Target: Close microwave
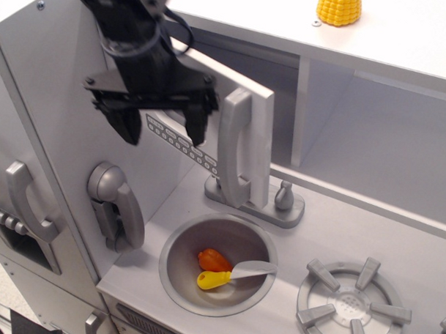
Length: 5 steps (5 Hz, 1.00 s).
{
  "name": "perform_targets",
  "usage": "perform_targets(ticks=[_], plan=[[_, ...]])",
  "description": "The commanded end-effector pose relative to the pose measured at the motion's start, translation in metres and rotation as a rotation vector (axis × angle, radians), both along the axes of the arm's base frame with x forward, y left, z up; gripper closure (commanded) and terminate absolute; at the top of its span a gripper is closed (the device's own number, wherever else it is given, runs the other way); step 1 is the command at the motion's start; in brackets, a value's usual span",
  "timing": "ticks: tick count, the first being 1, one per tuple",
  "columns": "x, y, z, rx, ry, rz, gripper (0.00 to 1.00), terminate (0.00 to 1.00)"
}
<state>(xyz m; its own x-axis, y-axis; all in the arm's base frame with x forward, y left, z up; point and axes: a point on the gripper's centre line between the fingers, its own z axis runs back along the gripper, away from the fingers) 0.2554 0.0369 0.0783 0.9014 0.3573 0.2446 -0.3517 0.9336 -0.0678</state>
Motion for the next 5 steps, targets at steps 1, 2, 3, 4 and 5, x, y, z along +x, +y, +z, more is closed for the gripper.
perform_targets(ticks=[1, 2, 3, 4, 5], plan=[[-0.009, 0.000, 0.020, -0.068, -0.094, -0.059, 0.00, 0.00], [-0.015, 0.006, 0.000, -0.031, -0.011, -0.038, 0.00, 0.00], [-0.009, 0.008, -0.017, -0.007, 0.046, 0.011, 0.00, 0.00], [0.002, 0.006, -0.025, 0.011, 0.051, 0.034, 0.00, 0.00], [0.011, 0.001, -0.026, 0.012, 0.047, 0.035, 0.00, 0.00]])
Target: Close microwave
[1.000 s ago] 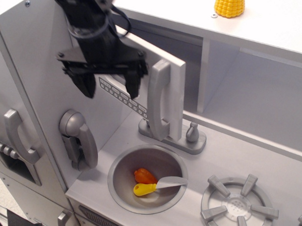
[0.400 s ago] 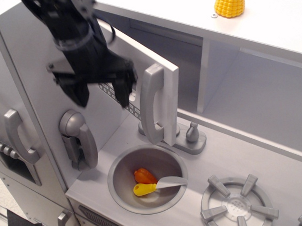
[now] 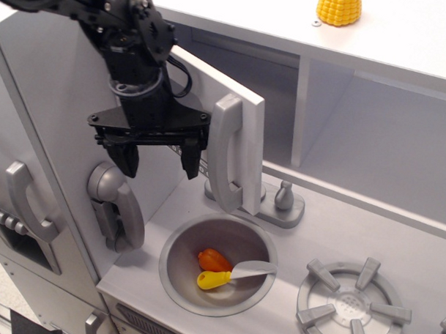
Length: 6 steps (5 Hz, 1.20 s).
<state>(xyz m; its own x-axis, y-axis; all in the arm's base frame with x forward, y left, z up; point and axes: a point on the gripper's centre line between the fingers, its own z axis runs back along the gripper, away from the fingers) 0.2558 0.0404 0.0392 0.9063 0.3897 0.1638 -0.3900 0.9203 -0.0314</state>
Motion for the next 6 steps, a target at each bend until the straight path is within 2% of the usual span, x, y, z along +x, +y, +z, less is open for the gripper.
perform_targets(ticks=[1, 3, 5, 6], plan=[[0.021, -0.006, 0.019, -0.003, -0.060, 0.005, 0.00, 0.00], [0.042, -0.013, 0.026, -0.020, -0.074, 0.052, 0.00, 0.00], [0.050, -0.018, 0.027, -0.025, -0.078, 0.057, 0.00, 0.00], [0.017, -0.010, 0.027, -0.013, -0.063, -0.031, 0.00, 0.00]])
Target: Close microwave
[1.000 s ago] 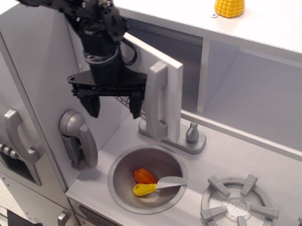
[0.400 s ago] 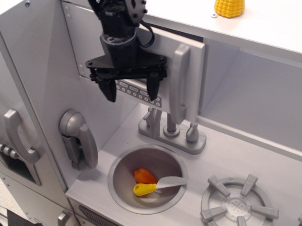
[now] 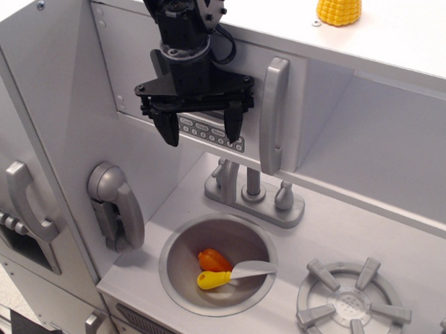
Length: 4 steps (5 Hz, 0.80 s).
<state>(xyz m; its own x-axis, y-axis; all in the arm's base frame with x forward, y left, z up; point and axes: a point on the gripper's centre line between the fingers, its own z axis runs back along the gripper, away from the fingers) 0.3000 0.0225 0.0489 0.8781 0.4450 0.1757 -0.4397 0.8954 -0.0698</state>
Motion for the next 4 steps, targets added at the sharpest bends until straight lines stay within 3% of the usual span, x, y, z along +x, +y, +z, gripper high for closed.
perform_targets(ticks=[1, 2, 3, 4], plan=[[-0.064, 0.028, 0.013, 0.037, 0.019, -0.128, 0.00, 0.00], [-0.090, 0.046, 0.015, 0.045, 0.028, -0.192, 0.00, 0.00], [-0.090, 0.046, 0.015, 0.045, 0.028, -0.192, 0.00, 0.00], [-0.090, 0.046, 0.015, 0.045, 0.028, -0.192, 0.00, 1.00]])
